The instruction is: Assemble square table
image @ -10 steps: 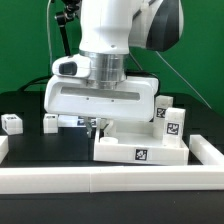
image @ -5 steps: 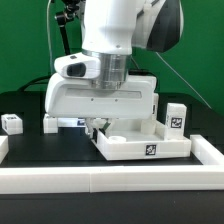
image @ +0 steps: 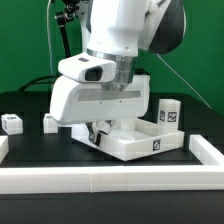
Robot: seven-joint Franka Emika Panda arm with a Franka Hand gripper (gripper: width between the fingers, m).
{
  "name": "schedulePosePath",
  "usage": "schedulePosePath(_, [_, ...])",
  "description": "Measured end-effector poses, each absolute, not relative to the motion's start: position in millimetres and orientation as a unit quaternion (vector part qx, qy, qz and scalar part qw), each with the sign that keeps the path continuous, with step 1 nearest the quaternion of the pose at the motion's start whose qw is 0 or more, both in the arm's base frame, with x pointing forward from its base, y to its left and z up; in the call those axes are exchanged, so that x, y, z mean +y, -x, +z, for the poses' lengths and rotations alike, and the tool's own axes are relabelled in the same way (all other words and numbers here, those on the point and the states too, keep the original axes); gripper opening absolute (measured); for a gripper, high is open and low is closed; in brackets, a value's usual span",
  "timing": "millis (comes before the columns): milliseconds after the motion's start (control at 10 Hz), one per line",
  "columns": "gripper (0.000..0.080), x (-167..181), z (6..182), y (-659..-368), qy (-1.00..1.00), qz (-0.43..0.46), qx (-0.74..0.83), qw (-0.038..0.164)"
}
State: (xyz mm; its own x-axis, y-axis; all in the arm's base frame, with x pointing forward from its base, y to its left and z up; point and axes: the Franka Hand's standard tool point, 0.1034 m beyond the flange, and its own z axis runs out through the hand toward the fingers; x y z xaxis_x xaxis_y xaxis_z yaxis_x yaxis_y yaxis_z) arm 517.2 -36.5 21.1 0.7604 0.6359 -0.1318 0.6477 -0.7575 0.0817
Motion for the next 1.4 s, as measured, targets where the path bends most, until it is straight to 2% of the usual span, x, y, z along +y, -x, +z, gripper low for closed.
schedulePosePath(200, [0.0065,-38,21.3,-518,-0.917,-0.054,0.389,0.065])
schedulePosePath(600, [0.0062,-18,23.9,-539,-0.839,-0.078,0.531,0.086])
schedulePosePath(1100, [0.006,-22,25.9,-541,-0.76,-0.096,0.637,0.085])
schedulePosePath(1400, [0.006,9,24.1,-572,-0.74,-0.095,0.66,0.089])
